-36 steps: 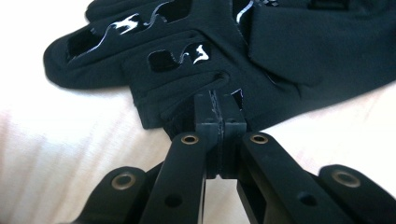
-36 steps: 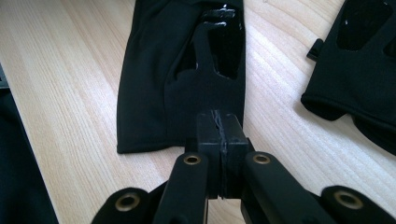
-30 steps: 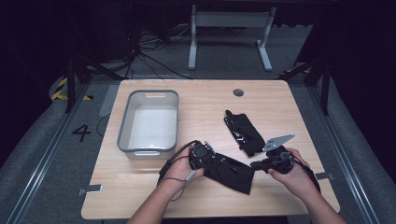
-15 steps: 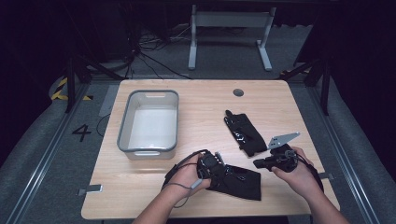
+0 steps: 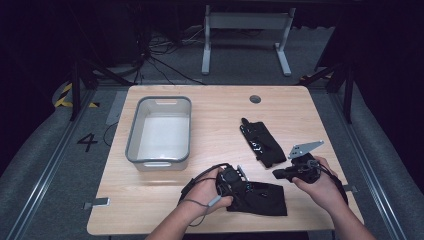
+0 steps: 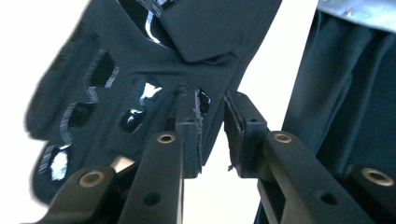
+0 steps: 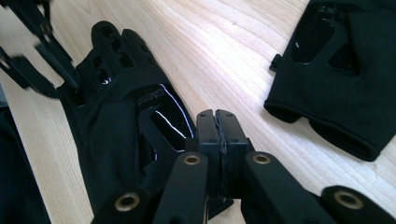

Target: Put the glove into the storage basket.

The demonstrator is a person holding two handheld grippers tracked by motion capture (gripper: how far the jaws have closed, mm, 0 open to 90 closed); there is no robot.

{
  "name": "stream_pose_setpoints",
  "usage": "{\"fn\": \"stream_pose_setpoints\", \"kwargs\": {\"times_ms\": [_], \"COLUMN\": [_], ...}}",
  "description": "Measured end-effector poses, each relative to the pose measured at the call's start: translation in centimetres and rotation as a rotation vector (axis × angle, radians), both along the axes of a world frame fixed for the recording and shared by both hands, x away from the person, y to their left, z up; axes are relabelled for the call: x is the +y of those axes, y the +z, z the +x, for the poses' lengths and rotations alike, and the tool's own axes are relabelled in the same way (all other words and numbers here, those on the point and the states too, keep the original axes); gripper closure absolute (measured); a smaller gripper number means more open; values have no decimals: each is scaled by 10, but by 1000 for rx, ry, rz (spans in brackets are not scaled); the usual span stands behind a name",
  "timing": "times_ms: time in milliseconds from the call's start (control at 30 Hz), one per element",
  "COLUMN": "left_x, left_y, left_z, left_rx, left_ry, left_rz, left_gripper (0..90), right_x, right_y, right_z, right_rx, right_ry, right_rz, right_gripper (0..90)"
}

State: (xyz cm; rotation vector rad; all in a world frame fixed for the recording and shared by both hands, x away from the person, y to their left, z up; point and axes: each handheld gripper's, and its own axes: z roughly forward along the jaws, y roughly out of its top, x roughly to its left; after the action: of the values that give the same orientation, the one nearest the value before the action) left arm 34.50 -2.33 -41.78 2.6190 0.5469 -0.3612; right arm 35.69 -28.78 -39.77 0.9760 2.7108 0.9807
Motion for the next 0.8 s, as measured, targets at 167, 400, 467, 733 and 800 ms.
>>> {"fn": "stream_pose_setpoints", "kwargs": {"times_ms": [167,400,467,733,800], "left_x": [16,40,44,73,83], "left_y": [12,23,25,28,28], "left_z": [5,11,11,11,10], "left_rx": [-50,-103,-116,-157,-161], "left_ry": [70,186,204,321,355], "left_rz": [-51,-96,-95,-82,-79], "left_gripper": [687,622,614,585,577], "right_x": [-2,-5,-6,-15,-18], "right_y": [1,3,4,15,14], "right_z": [2,8,9,35,53], "right_rx": [-4,-13,-20,-50,-28], "right_ry": [-12,-50,-61,-193,-236], "right_rz": [5,28,34,53,62], "right_gripper": [898,800,767,642,647]}}
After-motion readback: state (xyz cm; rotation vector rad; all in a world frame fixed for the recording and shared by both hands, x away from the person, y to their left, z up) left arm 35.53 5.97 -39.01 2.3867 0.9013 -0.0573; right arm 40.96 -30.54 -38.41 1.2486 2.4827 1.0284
